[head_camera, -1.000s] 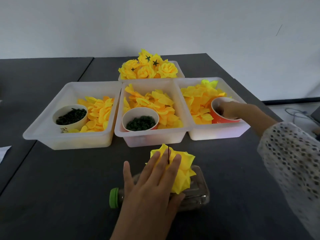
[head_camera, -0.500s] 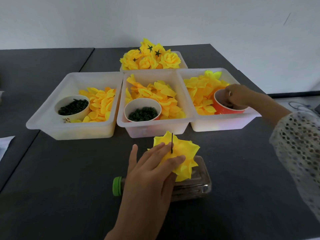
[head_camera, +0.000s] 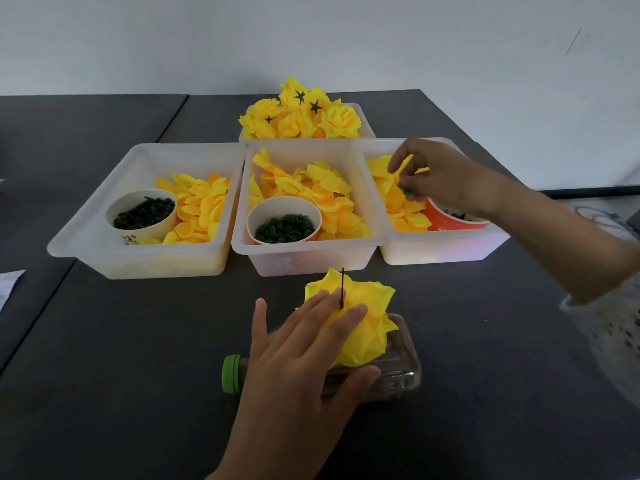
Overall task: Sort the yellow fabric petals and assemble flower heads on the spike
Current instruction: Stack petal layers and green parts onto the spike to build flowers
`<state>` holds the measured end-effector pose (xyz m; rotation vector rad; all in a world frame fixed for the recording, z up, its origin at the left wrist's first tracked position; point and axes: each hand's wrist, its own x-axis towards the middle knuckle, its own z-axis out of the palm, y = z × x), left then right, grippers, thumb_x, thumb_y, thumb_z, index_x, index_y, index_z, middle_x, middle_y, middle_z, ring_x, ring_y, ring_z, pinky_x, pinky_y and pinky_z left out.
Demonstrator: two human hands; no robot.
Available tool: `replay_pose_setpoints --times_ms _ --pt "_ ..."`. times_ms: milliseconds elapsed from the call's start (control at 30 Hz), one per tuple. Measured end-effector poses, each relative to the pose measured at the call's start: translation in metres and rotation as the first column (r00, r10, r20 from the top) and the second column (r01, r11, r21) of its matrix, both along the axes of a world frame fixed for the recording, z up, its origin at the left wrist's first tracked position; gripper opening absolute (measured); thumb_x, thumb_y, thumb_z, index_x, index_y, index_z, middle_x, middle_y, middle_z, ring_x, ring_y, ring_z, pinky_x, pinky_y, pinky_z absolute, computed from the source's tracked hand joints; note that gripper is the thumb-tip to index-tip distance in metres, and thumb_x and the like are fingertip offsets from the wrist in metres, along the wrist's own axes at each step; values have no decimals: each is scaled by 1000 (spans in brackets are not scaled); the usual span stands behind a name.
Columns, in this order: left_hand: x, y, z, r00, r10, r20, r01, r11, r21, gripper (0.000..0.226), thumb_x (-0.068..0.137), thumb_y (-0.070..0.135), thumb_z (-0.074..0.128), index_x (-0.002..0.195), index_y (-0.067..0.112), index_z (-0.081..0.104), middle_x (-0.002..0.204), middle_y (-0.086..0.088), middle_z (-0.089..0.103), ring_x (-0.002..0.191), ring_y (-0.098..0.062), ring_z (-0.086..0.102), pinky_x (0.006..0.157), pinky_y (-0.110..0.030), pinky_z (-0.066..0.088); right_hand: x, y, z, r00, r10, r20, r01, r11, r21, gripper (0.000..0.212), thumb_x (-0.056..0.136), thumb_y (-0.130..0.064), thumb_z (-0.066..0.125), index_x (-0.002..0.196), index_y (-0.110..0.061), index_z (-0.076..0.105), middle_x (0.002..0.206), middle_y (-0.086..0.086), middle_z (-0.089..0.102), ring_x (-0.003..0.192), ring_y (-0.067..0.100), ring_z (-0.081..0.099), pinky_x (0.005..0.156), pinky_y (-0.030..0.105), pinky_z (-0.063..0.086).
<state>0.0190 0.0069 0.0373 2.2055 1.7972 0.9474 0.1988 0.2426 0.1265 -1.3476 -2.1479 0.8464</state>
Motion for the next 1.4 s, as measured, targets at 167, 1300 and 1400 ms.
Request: replay_pose_setpoints --times_ms 167,1300,1400 --pt "-1 -1 1 1000 5 -7 -5 999 -42 51 96 65 21 139 45 39 149 17 40 140 -4 33 111 -62 10 -46 -70 -4 972 219 82 -233 898 373 29 84 5 58 103 -16 51 78 -2 52 62 6 47 57 21 38" --pt "-3 -3 8 996 -8 -91 1 997 -77 50 97 63 21 139 45 41 153 23 31 146 -2 15 110 -70 -2 -23 -128 -39 792 462 398 -549 257 795 21 95 -10 58 112 -9 46 103 9 46 91 21 48 79 29 47" --pt "-3 -3 8 996 -7 -85 0 997 -75 50 97 63 21 140 45 38 154 23 30 147 -3 15 110 -71 -2 -23 -128 -38 790 454 412 -542 204 815 19 96 -9 57 111 -7 46 102 10 46 89 23 49 78 31 48"
